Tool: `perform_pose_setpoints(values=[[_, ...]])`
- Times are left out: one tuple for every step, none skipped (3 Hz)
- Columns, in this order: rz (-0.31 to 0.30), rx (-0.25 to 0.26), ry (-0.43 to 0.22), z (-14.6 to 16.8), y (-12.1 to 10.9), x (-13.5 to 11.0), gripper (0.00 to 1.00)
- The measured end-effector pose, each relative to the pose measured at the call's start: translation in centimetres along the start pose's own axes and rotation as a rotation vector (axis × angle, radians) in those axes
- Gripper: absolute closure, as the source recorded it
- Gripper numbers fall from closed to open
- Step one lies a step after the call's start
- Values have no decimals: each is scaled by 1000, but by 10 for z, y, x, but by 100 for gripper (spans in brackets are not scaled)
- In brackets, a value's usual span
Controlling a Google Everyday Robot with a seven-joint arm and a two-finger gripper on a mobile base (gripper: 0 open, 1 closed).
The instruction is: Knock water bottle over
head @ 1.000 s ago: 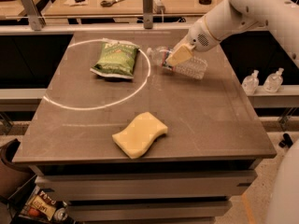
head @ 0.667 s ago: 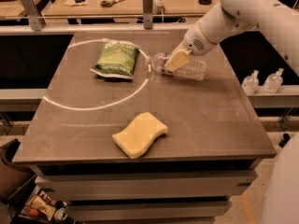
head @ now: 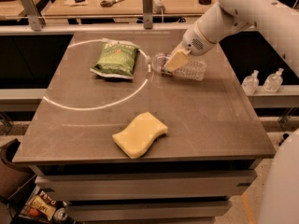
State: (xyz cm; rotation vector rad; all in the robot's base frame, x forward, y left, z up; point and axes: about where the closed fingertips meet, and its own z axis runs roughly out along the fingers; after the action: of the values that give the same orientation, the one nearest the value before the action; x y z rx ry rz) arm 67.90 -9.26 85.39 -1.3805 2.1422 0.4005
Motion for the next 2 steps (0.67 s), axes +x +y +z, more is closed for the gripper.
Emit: perform_pose_setpoints(values=[[0, -3, 1, 1, 1, 0, 62], [0, -3, 1, 1, 0, -1, 39]])
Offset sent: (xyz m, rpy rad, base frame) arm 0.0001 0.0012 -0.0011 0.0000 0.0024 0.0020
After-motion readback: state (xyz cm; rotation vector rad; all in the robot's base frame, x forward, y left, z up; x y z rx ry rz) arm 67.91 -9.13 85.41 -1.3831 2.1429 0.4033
